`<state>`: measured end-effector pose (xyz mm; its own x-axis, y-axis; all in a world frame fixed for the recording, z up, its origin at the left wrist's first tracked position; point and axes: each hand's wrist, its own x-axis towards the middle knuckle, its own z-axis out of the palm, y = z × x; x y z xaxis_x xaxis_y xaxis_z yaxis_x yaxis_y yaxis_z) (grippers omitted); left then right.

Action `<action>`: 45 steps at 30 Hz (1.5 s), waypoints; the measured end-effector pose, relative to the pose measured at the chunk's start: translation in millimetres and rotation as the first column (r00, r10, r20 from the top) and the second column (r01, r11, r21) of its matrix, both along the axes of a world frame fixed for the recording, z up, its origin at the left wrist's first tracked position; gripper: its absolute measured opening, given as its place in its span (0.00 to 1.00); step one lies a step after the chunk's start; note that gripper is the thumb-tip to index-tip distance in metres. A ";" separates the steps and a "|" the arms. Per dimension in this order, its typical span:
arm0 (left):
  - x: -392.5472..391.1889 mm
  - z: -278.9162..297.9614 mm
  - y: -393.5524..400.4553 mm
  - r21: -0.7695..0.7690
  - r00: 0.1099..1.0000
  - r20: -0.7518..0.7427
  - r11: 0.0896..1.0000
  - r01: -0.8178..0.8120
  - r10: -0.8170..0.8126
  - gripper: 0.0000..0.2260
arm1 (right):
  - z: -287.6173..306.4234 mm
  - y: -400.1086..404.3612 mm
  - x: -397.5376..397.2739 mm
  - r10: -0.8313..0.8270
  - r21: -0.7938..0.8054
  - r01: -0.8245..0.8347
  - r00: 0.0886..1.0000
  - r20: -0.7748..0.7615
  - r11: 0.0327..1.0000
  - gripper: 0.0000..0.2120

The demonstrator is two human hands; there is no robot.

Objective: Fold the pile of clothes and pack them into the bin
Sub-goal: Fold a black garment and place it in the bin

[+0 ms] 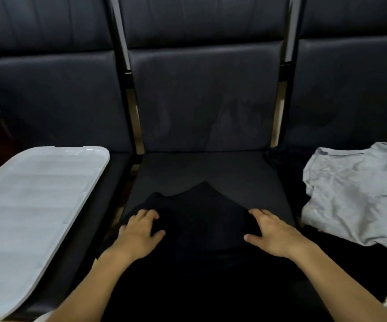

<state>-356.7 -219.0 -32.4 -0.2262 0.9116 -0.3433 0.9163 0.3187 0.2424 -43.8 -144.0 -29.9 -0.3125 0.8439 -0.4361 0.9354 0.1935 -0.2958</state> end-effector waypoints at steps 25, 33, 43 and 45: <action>-12.9 41.2 27.5 0.471 0.970 0.013 0.857 0.210 -0.244 0.17 | 55.1 9.9 -4.8 -0.036 0.219 0.118 0.937 -0.346 0.969 0.07; -35.4 58.3 19.6 0.595 0.908 0.399 0.718 -0.362 0.127 0.11 | 71.0 6.8 36.6 -0.238 0.404 0.336 0.932 -0.273 0.851 0.09; -23.1 70.4 14.9 0.331 0.642 0.759 0.785 -0.524 0.108 0.09 | 63.7 15.9 62.2 -0.514 0.279 0.469 0.850 0.116 0.838 0.10; -18.1 77.6 11.7 0.322 0.496 0.866 0.829 -0.457 -0.063 0.17 | 62.3 17.2 64.6 -0.518 0.293 0.466 0.845 0.135 0.835 0.10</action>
